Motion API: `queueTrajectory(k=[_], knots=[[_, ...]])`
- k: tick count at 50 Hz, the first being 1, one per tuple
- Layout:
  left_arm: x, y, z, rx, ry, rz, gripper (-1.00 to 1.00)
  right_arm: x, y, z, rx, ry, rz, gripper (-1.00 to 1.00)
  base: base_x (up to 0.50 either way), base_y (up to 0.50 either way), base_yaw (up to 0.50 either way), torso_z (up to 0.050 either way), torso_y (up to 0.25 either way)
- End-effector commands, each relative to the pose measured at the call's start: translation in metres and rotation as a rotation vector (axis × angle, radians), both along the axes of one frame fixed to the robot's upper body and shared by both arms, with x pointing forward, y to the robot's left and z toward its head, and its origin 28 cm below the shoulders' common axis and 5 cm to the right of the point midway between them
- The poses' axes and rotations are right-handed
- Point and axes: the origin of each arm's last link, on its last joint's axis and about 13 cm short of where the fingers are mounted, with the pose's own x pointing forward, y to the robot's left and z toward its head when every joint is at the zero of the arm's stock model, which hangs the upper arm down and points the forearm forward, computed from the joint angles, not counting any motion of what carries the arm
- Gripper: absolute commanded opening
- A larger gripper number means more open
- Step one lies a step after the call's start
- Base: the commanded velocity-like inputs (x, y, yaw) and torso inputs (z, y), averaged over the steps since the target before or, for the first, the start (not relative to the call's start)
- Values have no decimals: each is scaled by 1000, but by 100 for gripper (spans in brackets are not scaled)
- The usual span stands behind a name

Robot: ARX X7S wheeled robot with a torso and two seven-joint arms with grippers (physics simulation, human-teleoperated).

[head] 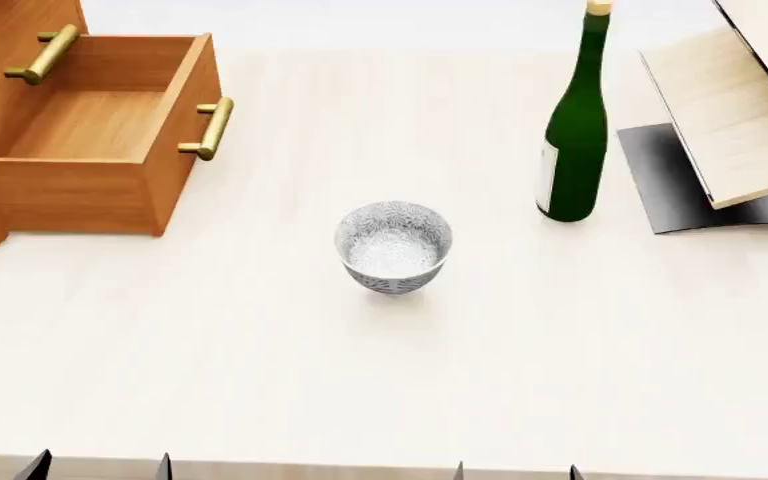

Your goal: Close the bottom drawer of the cabinet.

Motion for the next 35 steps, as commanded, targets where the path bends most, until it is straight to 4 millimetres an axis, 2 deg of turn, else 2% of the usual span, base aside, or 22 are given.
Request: queueTrajectory(k=[1,21,22,23,24,25,35], knots=[[0,0,0,-2,-3,-1,100,0,1,0,-14,5,-1,100,0,0,0,0,0],[0,1,1,9,2,-4,100,-1,1,10,-59,0,-6,100,0,0,0,0,0],[1,0,64,-13,-263,10,100,-1,2,53,-58,-199,-5,100,0,0,0,0,0],[5,0,34,-7,-124,20,100,0,2,22,-66,-65,-8,100,0,0,0,0,0],[3,1,4,1,8,24,100,-1,2,11,-69,-8,-6,100,0,0,0,0,0],[3,1,-4,3,41,28,100,-1,2,11,-71,-9,-7,100,0,0,0,0,0],[4,3,-6,0,42,29,100,-2,-1,13,-72,-13,-19,100,0,0,0,0,0]])
